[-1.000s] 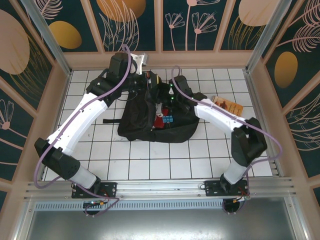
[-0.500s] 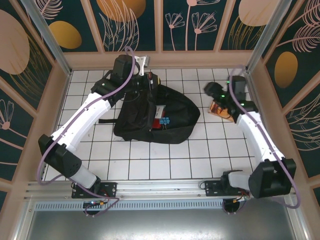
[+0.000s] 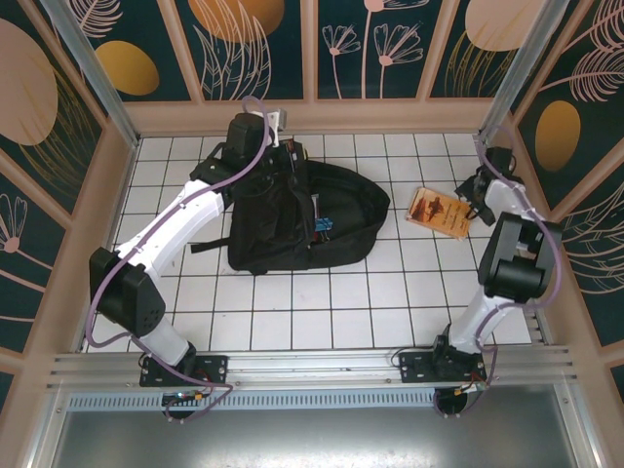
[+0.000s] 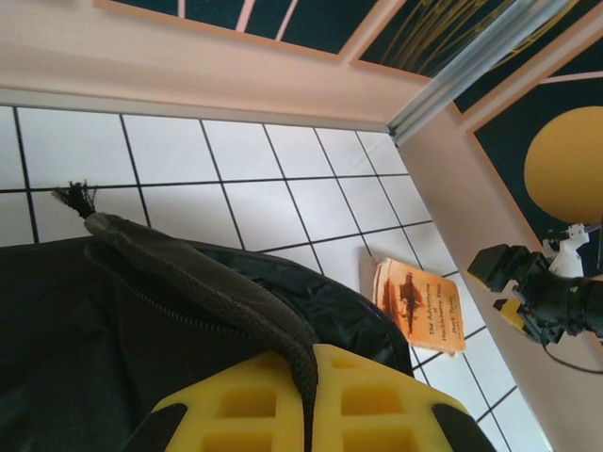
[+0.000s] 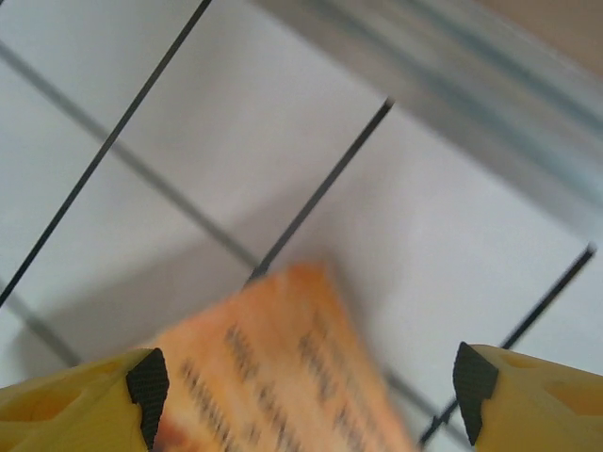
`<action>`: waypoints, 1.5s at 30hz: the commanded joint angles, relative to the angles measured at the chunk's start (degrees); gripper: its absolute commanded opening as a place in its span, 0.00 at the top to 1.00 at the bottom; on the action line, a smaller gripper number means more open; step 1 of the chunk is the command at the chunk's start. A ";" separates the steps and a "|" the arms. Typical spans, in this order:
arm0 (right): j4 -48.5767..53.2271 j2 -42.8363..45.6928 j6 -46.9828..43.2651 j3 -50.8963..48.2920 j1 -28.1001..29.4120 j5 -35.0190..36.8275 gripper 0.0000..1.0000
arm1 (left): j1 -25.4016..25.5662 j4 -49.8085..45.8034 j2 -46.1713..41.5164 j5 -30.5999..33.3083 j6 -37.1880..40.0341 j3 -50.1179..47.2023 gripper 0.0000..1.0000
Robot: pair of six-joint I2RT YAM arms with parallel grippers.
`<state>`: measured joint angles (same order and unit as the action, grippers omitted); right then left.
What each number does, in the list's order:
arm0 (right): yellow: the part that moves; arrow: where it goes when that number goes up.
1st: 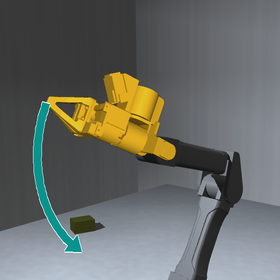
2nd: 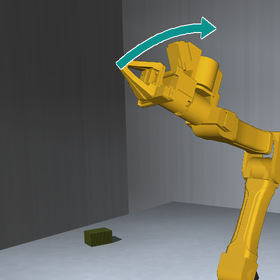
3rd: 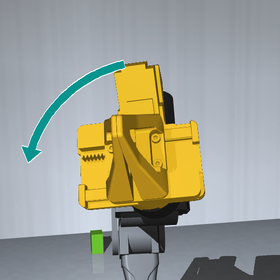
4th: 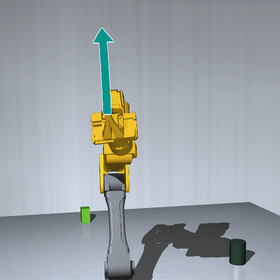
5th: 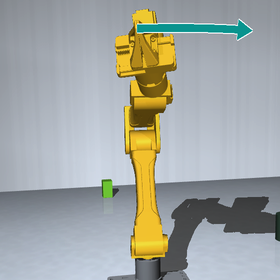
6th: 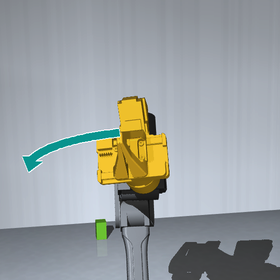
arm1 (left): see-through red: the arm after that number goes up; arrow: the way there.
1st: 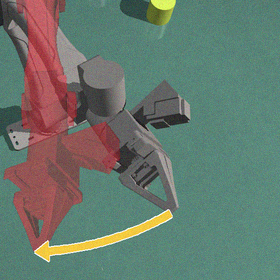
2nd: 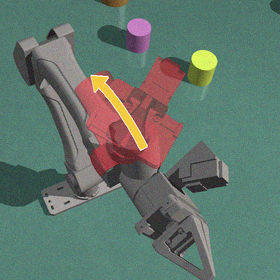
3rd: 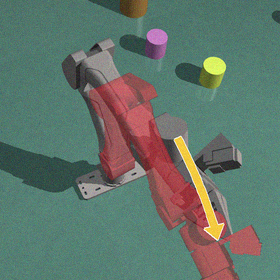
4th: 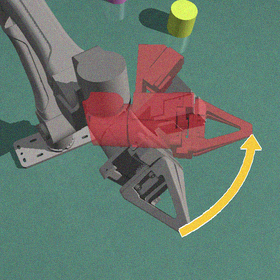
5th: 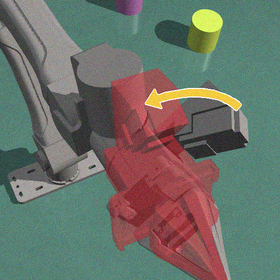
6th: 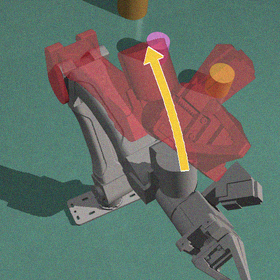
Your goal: Pack the student bag
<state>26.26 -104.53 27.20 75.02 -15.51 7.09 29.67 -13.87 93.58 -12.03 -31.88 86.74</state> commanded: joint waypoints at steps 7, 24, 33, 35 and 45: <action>4.78 -13.06 -8.39 10.82 -6.99 -17.23 0.17 | -0.75 6.38 -4.67 0.52 -0.57 -1.39 1.00; 1.90 -17.68 -10.23 9.43 2.73 -39.39 0.21 | -3.12 6.53 -1.73 4.64 -2.45 -1.23 1.00; -2.09 -18.32 -7.55 11.79 10.67 -46.93 0.24 | -4.07 3.35 -2.63 17.26 0.30 -0.92 1.00; -0.82 -16.95 -6.10 11.80 11.34 -40.24 0.23 | -4.06 3.36 -2.22 15.78 0.16 -1.10 1.00; -3.41 -5.73 -1.11 -2.19 12.27 -27.91 0.20 | -4.04 4.33 -1.76 11.25 -0.71 -2.14 1.00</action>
<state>23.68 -112.42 24.49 75.59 -4.49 -22.06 25.80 -12.75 91.90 0.64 -33.10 84.64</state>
